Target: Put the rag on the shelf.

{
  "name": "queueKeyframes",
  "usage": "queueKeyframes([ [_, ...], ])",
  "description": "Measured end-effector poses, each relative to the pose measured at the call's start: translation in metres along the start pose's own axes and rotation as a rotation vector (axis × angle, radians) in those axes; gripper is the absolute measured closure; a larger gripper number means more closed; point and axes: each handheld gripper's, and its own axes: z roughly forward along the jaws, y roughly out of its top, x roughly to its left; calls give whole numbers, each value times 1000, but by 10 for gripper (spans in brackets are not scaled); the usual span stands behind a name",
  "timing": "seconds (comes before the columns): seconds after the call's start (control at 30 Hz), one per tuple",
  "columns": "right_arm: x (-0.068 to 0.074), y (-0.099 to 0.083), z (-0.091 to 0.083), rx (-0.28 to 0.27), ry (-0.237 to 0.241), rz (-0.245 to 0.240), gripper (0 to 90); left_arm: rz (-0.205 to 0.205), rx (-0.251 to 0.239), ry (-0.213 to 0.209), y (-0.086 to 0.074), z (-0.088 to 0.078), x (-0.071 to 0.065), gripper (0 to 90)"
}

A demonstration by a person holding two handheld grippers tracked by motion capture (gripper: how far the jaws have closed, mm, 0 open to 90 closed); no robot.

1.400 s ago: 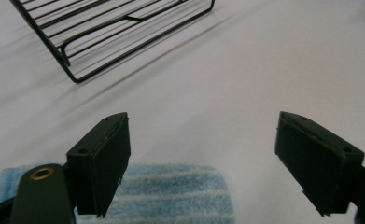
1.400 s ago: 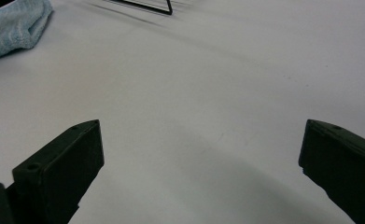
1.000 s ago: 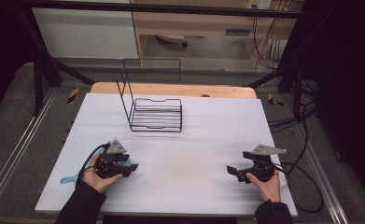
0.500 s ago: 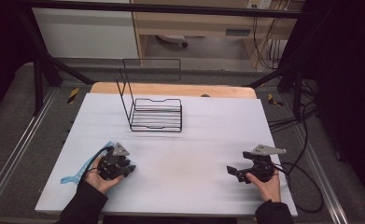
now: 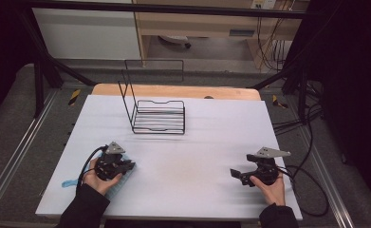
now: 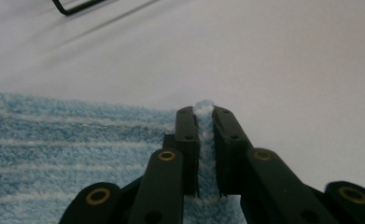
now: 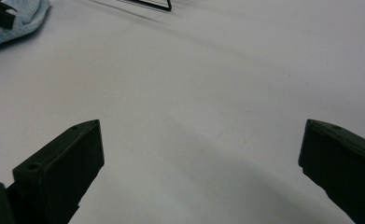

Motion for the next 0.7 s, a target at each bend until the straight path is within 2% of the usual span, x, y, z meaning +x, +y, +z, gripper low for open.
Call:
queueKeyframes([
  [0.17,0,0,0,-1,-3,-2,8,-49,-67,-19,2,-6,1,812],
  [0.33,-1,1,0,0,-5,0,9,-82,-105,-31,6,-7,-2,812],
  [0.7,0,0,0,2,-11,2,9,-119,-117,-33,19,3,-14,811],
])
